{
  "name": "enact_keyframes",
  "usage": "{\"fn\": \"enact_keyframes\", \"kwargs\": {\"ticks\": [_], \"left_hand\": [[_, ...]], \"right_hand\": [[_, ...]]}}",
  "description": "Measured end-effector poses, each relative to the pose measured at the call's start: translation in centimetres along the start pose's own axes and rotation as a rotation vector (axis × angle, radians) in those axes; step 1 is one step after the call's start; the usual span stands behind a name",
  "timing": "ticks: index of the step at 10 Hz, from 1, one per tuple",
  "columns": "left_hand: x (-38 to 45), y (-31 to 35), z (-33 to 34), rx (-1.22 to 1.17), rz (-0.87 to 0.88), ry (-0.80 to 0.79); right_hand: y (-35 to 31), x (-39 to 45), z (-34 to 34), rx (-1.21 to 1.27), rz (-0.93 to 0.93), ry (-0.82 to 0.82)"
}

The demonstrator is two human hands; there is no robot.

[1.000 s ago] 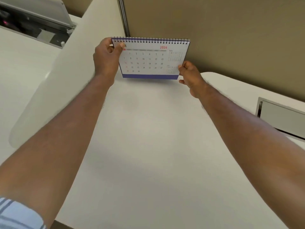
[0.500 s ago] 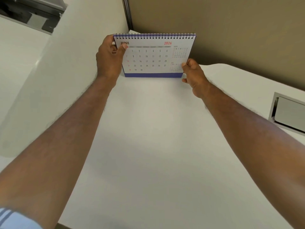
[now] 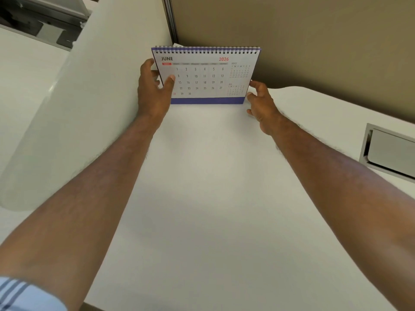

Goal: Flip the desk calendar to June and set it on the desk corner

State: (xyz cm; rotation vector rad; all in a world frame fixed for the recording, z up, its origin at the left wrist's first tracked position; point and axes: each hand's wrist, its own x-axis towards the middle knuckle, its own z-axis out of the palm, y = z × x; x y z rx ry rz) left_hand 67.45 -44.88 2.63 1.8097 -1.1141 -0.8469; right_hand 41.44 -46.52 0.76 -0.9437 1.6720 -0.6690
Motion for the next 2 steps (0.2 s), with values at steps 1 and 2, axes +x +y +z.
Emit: {"fn": "enact_keyframes", "kwargs": {"ticks": [1,2], "left_hand": [[-1.5,-0.4,0.3,0.065,-0.044,0.049],[-3.5,0.0,0.9,0.203,-0.042,0.085]], "right_hand": [[1.0,-1.0,-1.1,-0.093,-0.028,0.05],[1.7,-2.3,-2.2,-0.17,-0.058,0.095]]}}
